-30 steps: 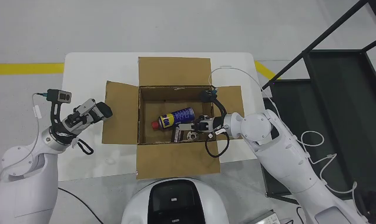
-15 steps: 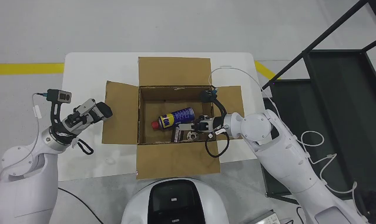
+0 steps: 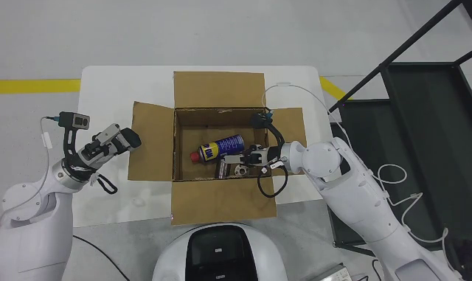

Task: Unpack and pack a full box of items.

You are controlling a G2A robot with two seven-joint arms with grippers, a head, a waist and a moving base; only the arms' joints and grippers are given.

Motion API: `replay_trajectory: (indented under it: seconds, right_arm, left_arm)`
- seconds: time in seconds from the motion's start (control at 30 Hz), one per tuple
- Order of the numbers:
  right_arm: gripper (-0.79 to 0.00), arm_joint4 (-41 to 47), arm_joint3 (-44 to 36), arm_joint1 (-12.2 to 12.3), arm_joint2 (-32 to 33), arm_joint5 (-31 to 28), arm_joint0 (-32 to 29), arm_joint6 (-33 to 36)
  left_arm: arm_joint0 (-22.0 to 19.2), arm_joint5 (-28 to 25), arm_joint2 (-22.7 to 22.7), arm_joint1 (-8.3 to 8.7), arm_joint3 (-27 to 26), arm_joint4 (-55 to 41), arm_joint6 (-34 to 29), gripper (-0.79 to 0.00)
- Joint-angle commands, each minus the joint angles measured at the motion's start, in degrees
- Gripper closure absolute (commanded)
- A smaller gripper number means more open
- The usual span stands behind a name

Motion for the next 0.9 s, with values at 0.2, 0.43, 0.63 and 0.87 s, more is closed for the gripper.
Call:
replay_trajectory:
  seconds: [0.2,0.43,0.63,0.87]
  right_arm:
    - [-0.785,0.0,0.0,0.0,0.0,0.0,0.0,0.0]
    - [-0.785,0.0,0.0,0.0,0.0,0.0,0.0,0.0]
    - [-0.785,-4.4,1.0,0.3,-0.4,-17.1,2.3,-0.8]
    - [-0.785,-15.9,7.1,0.3,-3.7,-31.6,7.5,-1.4]
  left_arm:
    - [0.0,0.0,0.0,0.00,0.0,0.0,0.0,-0.785]
    - [0.0,0.0,0.0,0.00,0.0,0.0,0.0,-0.785]
    - [0.0,0.0,0.0,0.00,0.0,0.0,0.0,-0.785]
    - [0.0,0.0,0.0,0.00,0.0,0.0,0.0,-0.785]
